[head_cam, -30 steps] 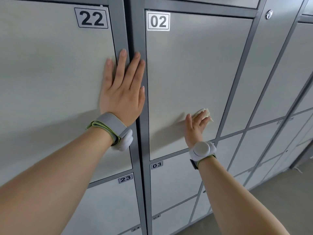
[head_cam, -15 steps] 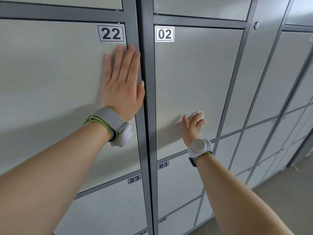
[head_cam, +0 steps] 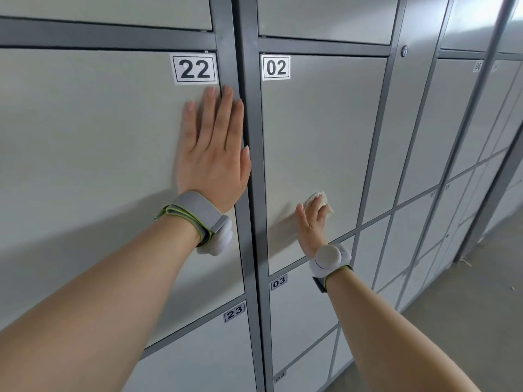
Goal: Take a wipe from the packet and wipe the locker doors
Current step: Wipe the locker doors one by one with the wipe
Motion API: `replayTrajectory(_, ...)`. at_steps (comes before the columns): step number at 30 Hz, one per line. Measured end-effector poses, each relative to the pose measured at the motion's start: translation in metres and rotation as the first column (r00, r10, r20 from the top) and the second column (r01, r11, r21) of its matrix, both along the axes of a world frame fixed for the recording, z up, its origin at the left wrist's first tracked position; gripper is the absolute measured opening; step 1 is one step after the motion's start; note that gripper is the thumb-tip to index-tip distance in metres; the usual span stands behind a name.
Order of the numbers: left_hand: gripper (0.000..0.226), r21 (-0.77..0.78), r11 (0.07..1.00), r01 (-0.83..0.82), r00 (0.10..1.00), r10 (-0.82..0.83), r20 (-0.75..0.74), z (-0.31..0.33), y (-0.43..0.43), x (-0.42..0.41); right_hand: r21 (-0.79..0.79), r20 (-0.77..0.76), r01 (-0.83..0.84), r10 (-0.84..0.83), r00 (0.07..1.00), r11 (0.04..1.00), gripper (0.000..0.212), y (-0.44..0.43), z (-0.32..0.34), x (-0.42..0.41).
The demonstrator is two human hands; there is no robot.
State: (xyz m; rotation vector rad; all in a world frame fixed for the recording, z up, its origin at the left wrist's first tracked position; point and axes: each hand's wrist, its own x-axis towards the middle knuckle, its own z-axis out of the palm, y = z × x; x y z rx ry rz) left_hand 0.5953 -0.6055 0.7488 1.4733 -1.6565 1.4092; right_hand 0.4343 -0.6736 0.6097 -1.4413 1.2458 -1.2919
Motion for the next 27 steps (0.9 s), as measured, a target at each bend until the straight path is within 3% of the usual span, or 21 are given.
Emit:
replayTrajectory(3,0.06,-0.011,0.999,0.031,1.0,-0.031,-0.001,0.0,-0.001,0.001,0.097,0.004,-0.028,0.027,1.0,0.995,0.066,0.005,-0.001,-0.004)
replayTrajectory(8,0.059,-0.015,0.999,0.053,0.999,-0.053,-0.001,0.0,-0.001,0.001,-0.136,-0.069,-0.056,0.047,0.997,0.989,0.058,0.006,0.03,0.003)
replayTrajectory(11,0.06,-0.001,0.998,0.063,0.998,-0.063,-0.009,0.0,0.001,0.0,-0.171,-0.072,-0.037,0.025,0.997,0.985,0.059,0.005,0.025,0.01)
replayTrajectory(18,0.059,-0.015,0.998,0.064,0.998,-0.064,0.0,0.0,0.001,0.001,0.149,-0.046,-0.034,0.042,0.998,0.988,0.069,0.018,-0.021,0.011)
replayTrajectory(20,0.059,-0.015,0.998,0.065,0.998,-0.065,0.002,-0.001,0.001,0.001,0.167,-0.034,-0.033,0.04,0.999,0.985,0.07,0.02,-0.016,0.011)
replayTrajectory(25,0.059,-0.007,0.998,0.058,0.998,-0.058,0.007,-0.001,0.001,0.001,-0.133,-0.064,-0.043,0.034,0.997,0.99,0.063,0.023,0.018,0.026)
replayTrajectory(27,0.06,-0.006,0.999,0.054,0.999,-0.054,0.006,-0.001,0.001,0.001,-0.168,-0.077,-0.029,0.016,0.997,0.985,0.063,0.022,0.016,0.03)
